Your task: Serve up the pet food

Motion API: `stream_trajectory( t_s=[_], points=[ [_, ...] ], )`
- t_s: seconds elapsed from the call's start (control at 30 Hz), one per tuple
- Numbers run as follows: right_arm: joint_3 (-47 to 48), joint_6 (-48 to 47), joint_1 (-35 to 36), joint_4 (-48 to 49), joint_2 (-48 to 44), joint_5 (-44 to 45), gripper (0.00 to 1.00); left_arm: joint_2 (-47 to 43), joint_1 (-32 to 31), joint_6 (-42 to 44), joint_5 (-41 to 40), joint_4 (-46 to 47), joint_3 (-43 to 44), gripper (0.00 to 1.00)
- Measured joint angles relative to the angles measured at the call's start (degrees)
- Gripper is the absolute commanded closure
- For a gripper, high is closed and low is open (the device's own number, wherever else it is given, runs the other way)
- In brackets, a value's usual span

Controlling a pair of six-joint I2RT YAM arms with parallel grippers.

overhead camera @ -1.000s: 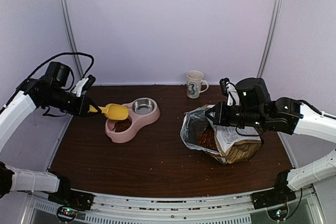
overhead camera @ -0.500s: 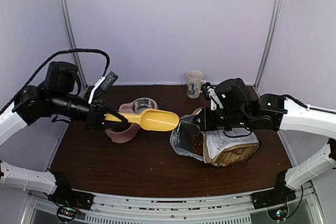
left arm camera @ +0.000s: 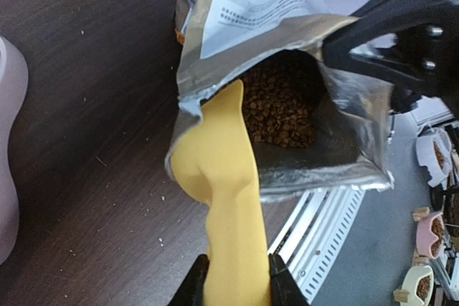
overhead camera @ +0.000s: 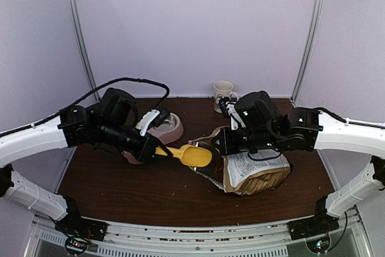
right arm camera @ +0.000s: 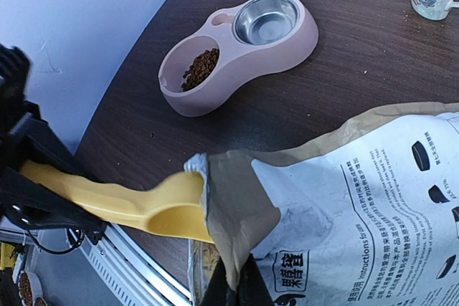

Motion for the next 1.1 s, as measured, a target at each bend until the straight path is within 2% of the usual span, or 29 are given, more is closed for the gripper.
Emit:
stream_trajectory(
  t_s=[0.23,0.37,0.67,0.93,1.1],
  points=[
    [0.2,0.2,1.4,1.0,1.7,0.0,1.00,20.4,-9.7,-6.2,-14.5,4.9,7.6,1.00],
    [0.2,0.5,1.4,1.1,1.6,0.5,1.00,27.9,-11.1,-7.5,-16.4,10.5,11.0,1.00],
    [-1.7,1.6,0.8,1.2,-0.5,1.7,1.00,32.2,-9.9,-7.1,-7.9,21.5,11.2,1.00],
    [-4.2,2.6,-0.2,1.5,-3.7,0.9,1.00,32.3,-9.1,-6.0,3.7,30.2,8.5,1.00],
    [-5.1,3.2,-0.3,1.6,-4.5,0.2,1.00,31.6,-8.9,-5.8,8.1,33.8,5.9,1.00]
  ],
)
